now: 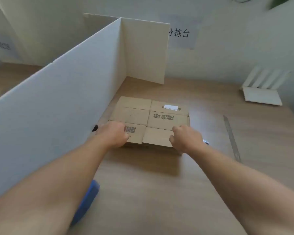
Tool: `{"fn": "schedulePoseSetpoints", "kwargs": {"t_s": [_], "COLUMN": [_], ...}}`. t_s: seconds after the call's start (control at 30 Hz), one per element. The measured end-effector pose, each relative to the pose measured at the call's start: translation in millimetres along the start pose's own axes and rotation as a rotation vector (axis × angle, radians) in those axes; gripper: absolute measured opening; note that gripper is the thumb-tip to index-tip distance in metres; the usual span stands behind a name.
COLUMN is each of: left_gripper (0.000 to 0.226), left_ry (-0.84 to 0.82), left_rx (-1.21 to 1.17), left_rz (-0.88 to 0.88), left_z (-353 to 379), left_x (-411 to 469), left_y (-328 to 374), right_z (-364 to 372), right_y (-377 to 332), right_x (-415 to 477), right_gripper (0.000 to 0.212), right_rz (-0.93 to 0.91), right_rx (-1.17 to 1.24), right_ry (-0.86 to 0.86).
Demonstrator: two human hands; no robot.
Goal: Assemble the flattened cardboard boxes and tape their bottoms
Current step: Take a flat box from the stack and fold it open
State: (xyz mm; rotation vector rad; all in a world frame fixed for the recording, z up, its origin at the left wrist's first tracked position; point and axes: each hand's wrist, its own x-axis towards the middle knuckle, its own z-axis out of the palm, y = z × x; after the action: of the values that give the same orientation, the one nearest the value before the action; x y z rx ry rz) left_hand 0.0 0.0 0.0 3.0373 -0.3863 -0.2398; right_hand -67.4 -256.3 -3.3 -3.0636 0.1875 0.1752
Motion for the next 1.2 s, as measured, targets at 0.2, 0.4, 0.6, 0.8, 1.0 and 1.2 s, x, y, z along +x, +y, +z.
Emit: {"fn": "schedulePoseSetpoints", "kwargs": {"t_s": [0.2,0.4,0.6,0.8,1.0,1.2], "left_gripper": [0.038,0.056,0.048,0.044,0.058,0.059], "left_ry": [-0.055,-0.034,-0.029,0.016,-0.084,-0.090], "left_rx": [0.025,-0.126,-0.455,-0.562,-0.761,-1.201], "left_rz": [-0.011,-0.185,-0.313,-0.354,-0.266,-0.266], "left_z": [22.7,62.3,87.0,70.5,38.1,28.8], "left_x": [91.6,134.5,132.0,99.1,33.6,-38.3], "left_y": [-26.5,-61.1,-78.2,-68.4,-55.7,-26.0], "right_z": [31.4,69.4,84.6,74.5,61.6,64.5], "right_y": [3.4,4.0,7.3,47.0,93.3,122.1], "right_x": [72.3,101.0,113.2,94.7,22.7,-56.2], "right_gripper": [0.024,0.047,0.051,0.055,0.026,0.025], "right_rz": [0.215,0.565,0.811,0.853,0.717,0.693], "right_rx": [0.111,0.381,0.485,0.732,1.374,1.503], "right_ry": [-0.067,-0.067,-0.010,-0.023,-0.215,-0.120]}}
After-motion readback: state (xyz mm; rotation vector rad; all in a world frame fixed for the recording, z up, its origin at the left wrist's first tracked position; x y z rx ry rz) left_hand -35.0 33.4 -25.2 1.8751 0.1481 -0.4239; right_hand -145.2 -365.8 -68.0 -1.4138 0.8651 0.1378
